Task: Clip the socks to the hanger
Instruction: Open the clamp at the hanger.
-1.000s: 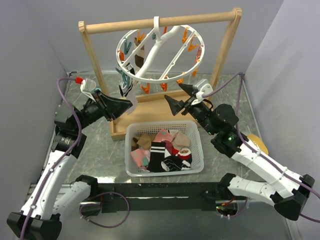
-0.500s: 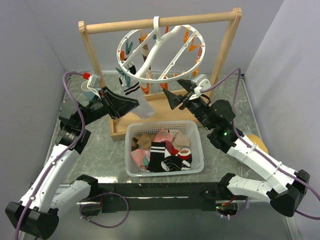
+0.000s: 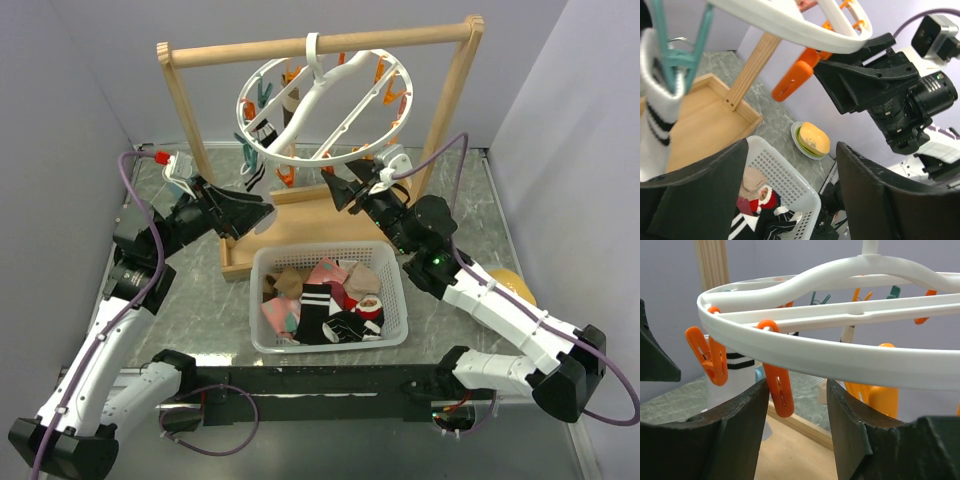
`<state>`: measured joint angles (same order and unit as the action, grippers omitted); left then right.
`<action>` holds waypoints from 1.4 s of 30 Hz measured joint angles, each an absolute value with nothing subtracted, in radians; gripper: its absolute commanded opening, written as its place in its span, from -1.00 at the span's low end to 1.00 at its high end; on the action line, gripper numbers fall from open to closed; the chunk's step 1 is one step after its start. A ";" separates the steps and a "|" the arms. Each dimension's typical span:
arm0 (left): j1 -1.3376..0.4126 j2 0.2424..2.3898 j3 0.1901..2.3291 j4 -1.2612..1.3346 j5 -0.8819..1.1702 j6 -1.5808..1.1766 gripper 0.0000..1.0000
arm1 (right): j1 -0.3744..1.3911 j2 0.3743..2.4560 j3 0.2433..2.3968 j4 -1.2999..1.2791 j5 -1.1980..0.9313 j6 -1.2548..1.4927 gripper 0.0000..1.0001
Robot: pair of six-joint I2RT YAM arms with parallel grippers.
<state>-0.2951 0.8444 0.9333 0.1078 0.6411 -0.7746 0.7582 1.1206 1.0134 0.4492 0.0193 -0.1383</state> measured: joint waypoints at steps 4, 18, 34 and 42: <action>-0.285 0.834 0.933 0.062 0.617 -0.767 0.97 | 0.758 1.144 1.013 0.476 0.019 -0.125 -0.16; -0.248 0.770 0.908 0.010 0.619 -0.863 0.99 | 0.809 1.155 1.007 0.492 0.029 -0.080 -0.56; -0.239 0.784 0.979 0.075 0.710 -0.944 0.75 | 0.891 1.240 1.068 0.478 0.098 -0.060 -0.77; -0.310 0.887 1.136 0.118 0.709 -0.869 0.65 | 0.932 1.260 1.128 0.427 0.147 -0.049 -0.87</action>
<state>-0.3096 0.8871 1.1362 0.1177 0.7094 -0.8688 0.9318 1.2602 1.1282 0.4267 0.1471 -0.0490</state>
